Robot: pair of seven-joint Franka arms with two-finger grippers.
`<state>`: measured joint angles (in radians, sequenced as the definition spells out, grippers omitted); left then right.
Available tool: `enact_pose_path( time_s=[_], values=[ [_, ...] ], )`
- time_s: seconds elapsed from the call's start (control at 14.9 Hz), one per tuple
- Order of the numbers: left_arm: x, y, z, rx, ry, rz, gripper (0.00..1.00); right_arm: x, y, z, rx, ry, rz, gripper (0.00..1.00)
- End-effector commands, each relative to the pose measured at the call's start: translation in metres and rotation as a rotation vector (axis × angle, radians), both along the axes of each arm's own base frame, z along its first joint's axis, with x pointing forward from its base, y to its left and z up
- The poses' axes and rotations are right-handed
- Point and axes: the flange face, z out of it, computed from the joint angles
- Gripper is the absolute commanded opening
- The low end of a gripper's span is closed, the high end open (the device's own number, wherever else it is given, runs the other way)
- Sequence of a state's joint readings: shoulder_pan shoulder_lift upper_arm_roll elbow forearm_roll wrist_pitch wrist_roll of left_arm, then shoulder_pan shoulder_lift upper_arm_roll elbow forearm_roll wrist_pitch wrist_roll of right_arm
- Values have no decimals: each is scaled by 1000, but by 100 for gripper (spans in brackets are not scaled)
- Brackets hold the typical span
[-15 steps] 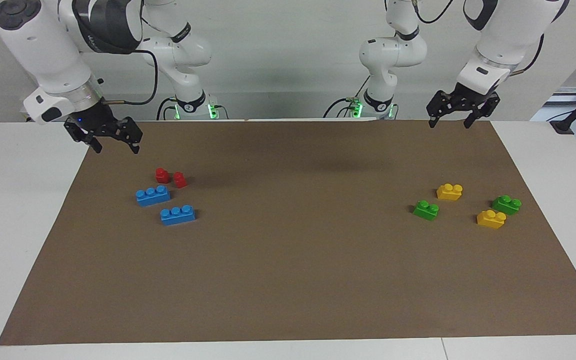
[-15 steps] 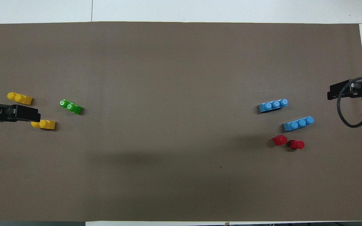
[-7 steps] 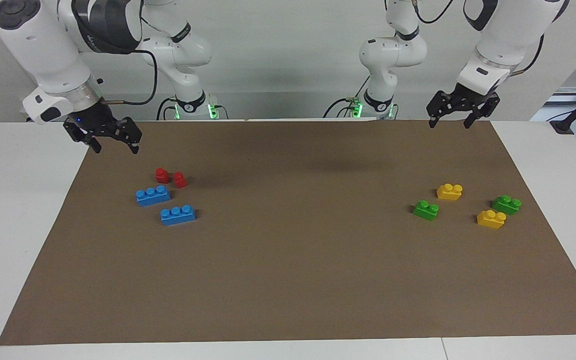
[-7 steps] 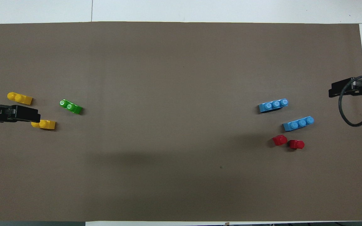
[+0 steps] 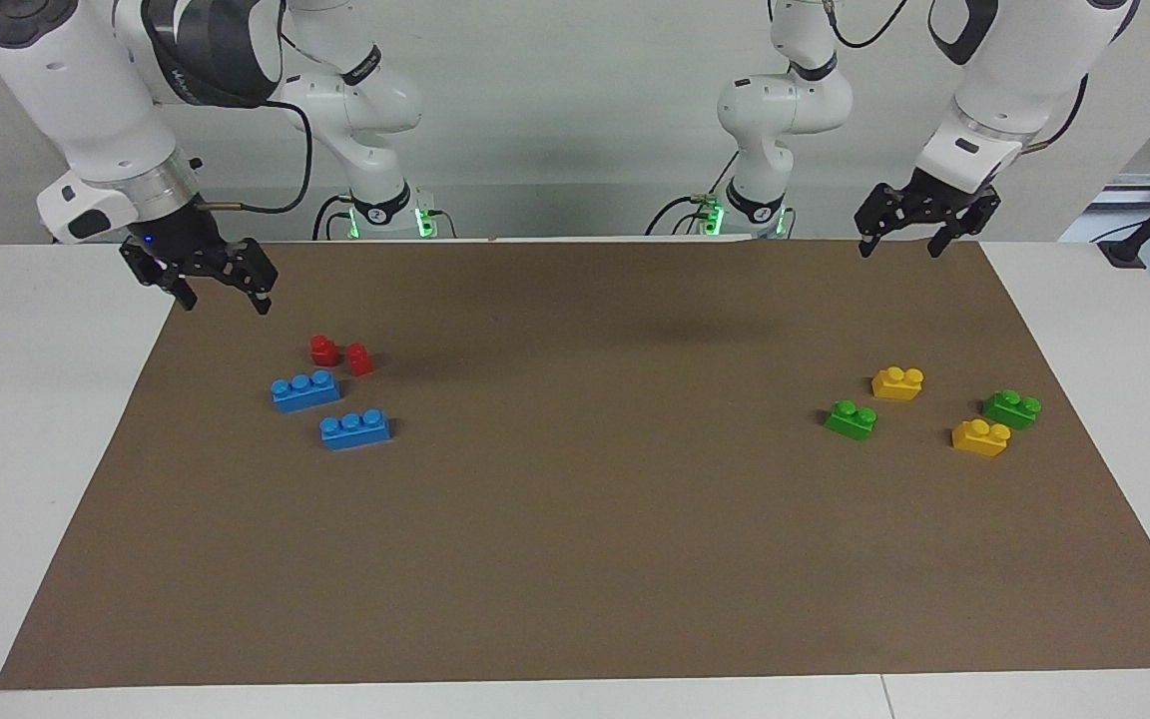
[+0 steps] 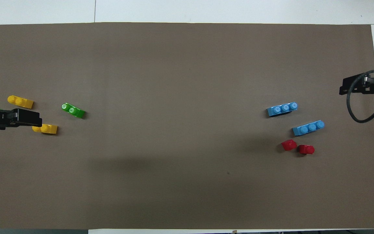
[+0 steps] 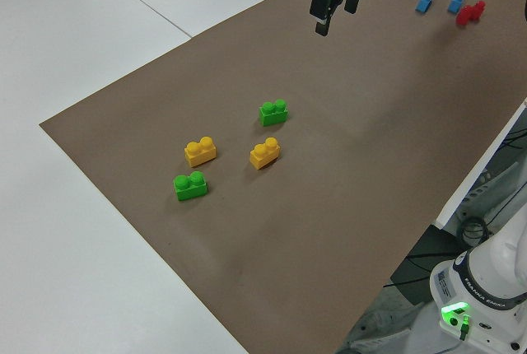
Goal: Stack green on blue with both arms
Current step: 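Move the left gripper over the green brick while the right gripper nears the blue brick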
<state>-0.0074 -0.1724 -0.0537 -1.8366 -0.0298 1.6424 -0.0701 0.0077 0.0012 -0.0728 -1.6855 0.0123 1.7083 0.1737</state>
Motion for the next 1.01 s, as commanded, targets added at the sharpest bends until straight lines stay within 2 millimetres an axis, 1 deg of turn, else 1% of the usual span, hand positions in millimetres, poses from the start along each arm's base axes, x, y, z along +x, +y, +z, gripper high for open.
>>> enact_pose_path(
  time_s=[0.0, 0.07, 0.13, 0.2, 0.4, 0.54, 0.74, 0.94],
  values=[
    [-14, 8, -7, -7, -37, 91, 100, 10, -10, -19, 1, 7, -75, 100],
    [-14, 10, -7, -7, -41, 116, 100, 13, -19, -25, 2, 8, -93, 100],
    [-14, 11, -11, -7, -39, 137, 100, 16, -22, -32, 4, 13, -119, 100],
    [-12, 12, -14, -7, -46, 165, 100, 20, -22, -40, 16, 26, -183, 100],
    [-8, 12, -27, -13, -66, 310, 100, 30, -20, -60, 74, 59, -466, 100],
    [-2, 12, -36, -17, -71, 418, 100, 37, -20, -73, 115, 79, -600, 100],
    [2, 14, -53, -23, -77, 524, 100, 47, -16, -97, 119, 105, -748, 99],
    [9, 23, -79, -21, -67, 614, 100, 56, -10, -123, 190, 176, -947, 99]
  ],
)
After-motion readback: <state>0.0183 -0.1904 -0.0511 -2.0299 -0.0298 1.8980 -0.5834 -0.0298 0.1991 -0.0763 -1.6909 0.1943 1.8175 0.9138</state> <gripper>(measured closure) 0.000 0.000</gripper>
